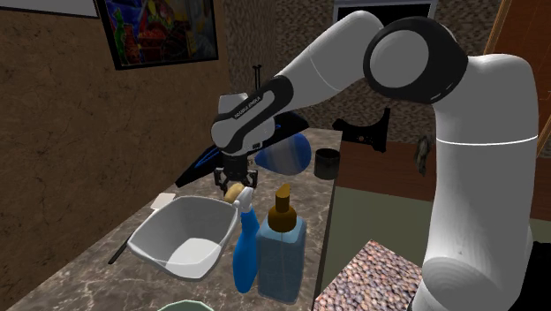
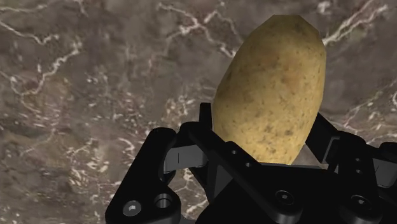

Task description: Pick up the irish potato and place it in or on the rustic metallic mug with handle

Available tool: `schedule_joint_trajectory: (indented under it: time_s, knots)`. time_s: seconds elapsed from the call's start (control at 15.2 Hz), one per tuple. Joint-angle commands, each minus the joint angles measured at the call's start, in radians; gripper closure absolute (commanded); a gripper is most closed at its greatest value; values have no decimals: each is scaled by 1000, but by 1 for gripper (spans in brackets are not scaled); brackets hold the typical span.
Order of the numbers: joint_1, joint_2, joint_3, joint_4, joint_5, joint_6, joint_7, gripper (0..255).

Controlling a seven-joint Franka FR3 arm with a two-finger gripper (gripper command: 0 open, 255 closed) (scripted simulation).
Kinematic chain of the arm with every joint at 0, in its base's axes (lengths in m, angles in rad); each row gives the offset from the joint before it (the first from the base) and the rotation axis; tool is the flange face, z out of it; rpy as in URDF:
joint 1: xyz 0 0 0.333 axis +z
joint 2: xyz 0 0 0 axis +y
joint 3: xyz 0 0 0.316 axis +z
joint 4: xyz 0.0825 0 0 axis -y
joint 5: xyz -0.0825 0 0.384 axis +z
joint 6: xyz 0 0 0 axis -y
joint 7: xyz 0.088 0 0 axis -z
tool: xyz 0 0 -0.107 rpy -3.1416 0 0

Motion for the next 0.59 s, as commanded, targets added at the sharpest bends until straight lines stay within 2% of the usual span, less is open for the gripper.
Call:
schedule_joint_trajectory:
  time_s: [0.0,0.53]
  knots:
    - [-1,-12,1,7,3,-19,-1,255]
    - [-4,-63,4,52,13,-115,-5,255]
